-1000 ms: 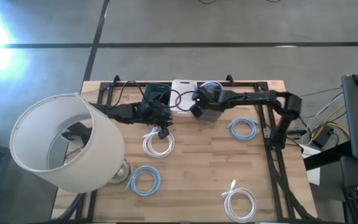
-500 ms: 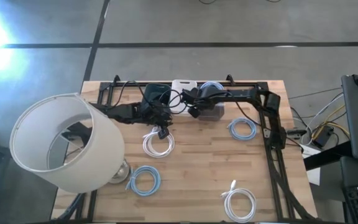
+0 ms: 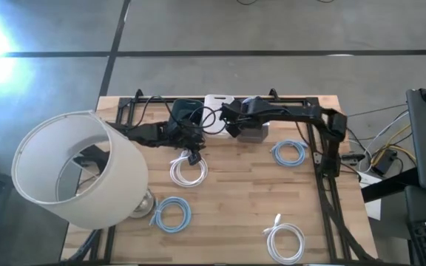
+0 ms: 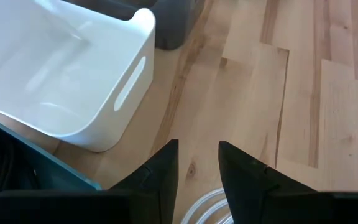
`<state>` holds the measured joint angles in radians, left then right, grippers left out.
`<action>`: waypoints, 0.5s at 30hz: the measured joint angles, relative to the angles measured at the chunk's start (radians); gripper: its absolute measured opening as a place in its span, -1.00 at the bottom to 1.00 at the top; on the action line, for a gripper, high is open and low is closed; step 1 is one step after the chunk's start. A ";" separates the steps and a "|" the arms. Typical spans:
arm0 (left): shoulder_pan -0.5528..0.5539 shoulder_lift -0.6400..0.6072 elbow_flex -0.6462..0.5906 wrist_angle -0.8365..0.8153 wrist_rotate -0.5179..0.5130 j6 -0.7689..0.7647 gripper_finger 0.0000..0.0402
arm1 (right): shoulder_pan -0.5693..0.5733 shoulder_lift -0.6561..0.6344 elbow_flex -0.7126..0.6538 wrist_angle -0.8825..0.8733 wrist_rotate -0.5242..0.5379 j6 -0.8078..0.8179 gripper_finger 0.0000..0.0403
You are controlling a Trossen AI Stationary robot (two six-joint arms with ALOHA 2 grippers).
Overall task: Pick & Place USB Port
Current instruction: Put the top light blue HDMI cable into the black bin
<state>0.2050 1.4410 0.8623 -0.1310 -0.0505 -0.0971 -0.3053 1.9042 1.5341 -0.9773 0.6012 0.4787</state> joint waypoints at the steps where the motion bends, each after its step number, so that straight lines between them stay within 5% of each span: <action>1: 0.000 0.000 0.000 -0.002 0.000 0.000 -0.42 | 0.007 -0.019 0.000 -0.023 0.000 0.010 -0.29; 7: 0.000 0.000 0.000 -0.020 0.000 0.000 -0.42 | 0.075 -0.124 -0.002 -0.291 -0.030 0.155 -0.32; 11: 0.000 0.000 0.000 -0.020 0.000 0.000 -0.42 | 0.143 -0.196 -0.053 -0.442 -0.142 0.254 -0.31; 15: 0.000 0.000 0.000 -0.020 0.001 0.000 -0.42 | 0.215 -0.293 -0.200 -0.391 -0.311 0.329 -0.32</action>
<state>0.2047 1.4410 0.8623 -0.1509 -0.0498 -0.0971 -0.0902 1.6109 1.3345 -1.3680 0.2903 0.8075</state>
